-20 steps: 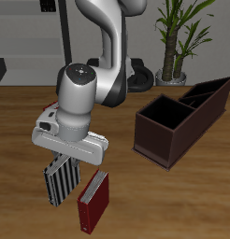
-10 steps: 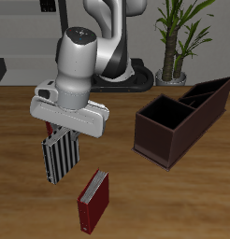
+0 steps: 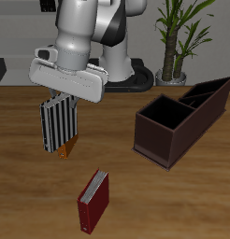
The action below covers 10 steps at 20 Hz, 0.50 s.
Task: Place the striped book into the left desk caddy's back compartment
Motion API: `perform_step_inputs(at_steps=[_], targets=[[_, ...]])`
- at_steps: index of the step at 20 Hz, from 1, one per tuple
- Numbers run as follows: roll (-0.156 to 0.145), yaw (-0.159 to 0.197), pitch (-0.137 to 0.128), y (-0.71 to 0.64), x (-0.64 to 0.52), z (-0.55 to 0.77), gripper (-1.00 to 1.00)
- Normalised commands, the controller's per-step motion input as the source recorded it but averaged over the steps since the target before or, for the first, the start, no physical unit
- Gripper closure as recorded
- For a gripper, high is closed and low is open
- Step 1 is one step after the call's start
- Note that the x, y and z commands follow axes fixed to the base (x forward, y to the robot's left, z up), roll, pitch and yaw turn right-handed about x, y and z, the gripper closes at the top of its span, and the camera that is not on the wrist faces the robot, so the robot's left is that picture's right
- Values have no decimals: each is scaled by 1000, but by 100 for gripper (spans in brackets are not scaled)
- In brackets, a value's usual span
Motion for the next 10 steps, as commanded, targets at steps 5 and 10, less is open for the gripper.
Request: perform_step_inputs(at_steps=[5,10], targets=[[37,17,-40,381,-540,367,100],[27,43,-48,317,-496,277,100]])
